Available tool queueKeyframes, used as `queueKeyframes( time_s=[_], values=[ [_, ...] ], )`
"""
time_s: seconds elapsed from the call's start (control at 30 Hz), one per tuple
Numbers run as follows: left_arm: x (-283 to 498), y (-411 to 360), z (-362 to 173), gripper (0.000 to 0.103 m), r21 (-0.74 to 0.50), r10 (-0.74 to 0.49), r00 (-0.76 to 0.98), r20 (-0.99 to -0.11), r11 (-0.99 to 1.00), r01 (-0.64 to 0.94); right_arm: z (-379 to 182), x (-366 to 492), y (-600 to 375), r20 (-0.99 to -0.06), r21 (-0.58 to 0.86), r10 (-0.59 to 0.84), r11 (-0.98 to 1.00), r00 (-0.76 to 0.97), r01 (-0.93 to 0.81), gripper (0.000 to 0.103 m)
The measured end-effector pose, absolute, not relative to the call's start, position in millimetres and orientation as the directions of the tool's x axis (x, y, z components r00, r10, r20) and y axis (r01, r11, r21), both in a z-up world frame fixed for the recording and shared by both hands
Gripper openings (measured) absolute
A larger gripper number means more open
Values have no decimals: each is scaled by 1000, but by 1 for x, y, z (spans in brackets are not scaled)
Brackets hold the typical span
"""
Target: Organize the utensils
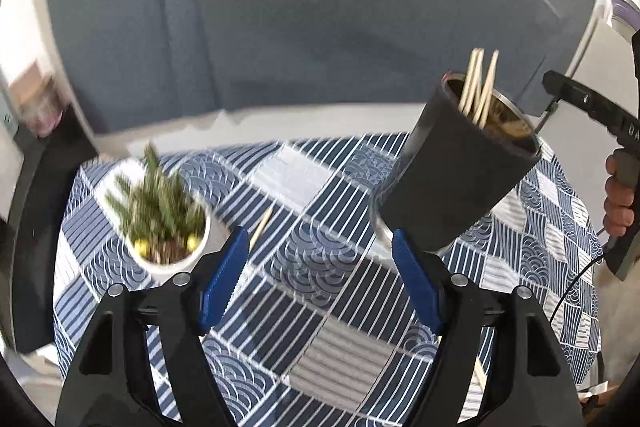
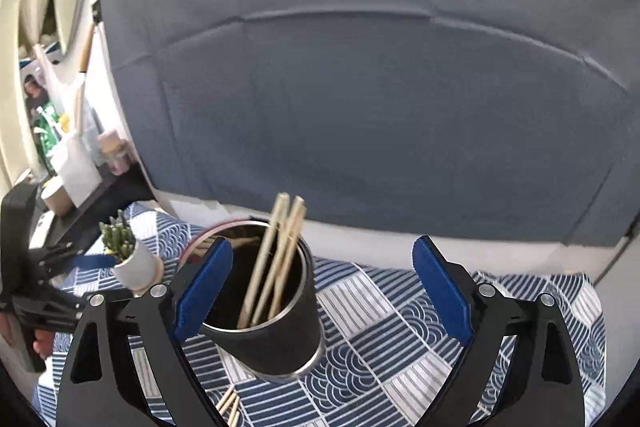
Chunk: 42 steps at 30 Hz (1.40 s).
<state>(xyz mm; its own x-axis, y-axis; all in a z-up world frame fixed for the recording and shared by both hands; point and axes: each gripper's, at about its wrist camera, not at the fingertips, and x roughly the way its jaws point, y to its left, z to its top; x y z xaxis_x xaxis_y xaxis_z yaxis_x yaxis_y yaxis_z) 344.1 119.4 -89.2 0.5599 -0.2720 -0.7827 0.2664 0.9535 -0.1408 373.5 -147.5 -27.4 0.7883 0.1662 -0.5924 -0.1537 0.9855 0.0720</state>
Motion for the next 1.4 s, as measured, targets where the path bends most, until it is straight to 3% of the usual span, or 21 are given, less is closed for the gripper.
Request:
queueKeyframes(
  time_s=[0.37,0.63,0.77,1.0,1.13,1.17,1.4],
  values=[
    [342,161,-145,78,-130,-189,456,-870,979,157,-61,372,-172,-674,175,175,982,718,-74,88],
    [362,167,-175,58,-108,-150,377,-914,986,130,-74,357,-195,-681,212,144,977,718,5,88],
    [364,165,-179,55,-59,-112,382,-917,987,147,-76,351,-208,-683,244,154,969,714,25,88],
    [359,155,-181,42,6,-41,424,-905,994,108,-77,342,-212,-694,202,116,979,710,38,88],
    [358,151,-179,10,-18,-68,416,-907,992,121,-76,333,-215,-706,153,80,987,704,42,88],
    [358,148,-180,7,-36,-83,408,-909,992,121,-77,331,-217,-709,154,78,987,701,47,88],
    [358,143,-182,5,-66,-89,393,-915,995,73,-79,312,-217,-728,144,78,989,681,41,88]
  ],
)
